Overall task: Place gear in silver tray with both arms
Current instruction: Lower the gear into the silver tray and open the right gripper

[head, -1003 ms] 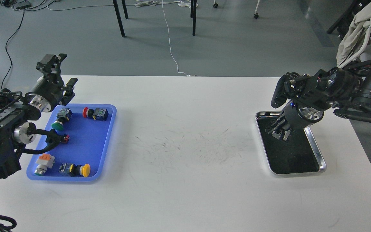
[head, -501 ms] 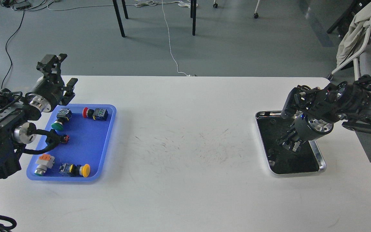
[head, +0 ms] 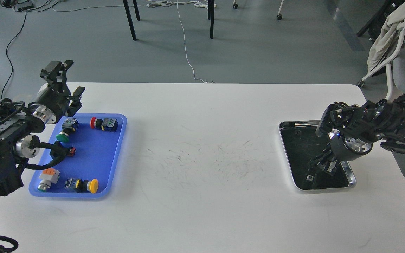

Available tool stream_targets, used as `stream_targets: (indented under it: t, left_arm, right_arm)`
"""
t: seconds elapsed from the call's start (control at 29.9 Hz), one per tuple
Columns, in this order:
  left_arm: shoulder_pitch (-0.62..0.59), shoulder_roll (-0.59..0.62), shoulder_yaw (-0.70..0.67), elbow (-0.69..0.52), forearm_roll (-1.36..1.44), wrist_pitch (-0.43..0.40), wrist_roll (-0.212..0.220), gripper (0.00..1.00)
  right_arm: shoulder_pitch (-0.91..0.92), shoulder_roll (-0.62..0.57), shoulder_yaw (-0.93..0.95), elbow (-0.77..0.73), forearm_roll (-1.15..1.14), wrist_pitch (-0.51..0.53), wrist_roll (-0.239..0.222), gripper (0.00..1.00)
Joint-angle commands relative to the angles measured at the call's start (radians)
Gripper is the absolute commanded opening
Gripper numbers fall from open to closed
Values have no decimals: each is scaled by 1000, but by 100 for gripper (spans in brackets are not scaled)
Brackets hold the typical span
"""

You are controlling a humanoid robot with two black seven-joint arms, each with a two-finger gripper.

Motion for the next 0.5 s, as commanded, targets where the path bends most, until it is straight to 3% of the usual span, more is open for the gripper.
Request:
stream_targets:
  t: [0.0,0.2,0.4,0.47]
  left_arm:
    - [-1,0,0,0,0,0,0,96]
    - [-1,0,0,0,0,2,0,96]
    - [0,2,3,0,1,0,0,96]
    - [0,0,5,0,1,2,0,96]
  right_arm:
    - [8,4,3,-11,0,0,0,5]
    - [1,11,3,-15,0,0,0,7]
    - [-4,0,4,-15,3,0,0,27]
    - [-2,0,4,-15,3,-2,0,29]
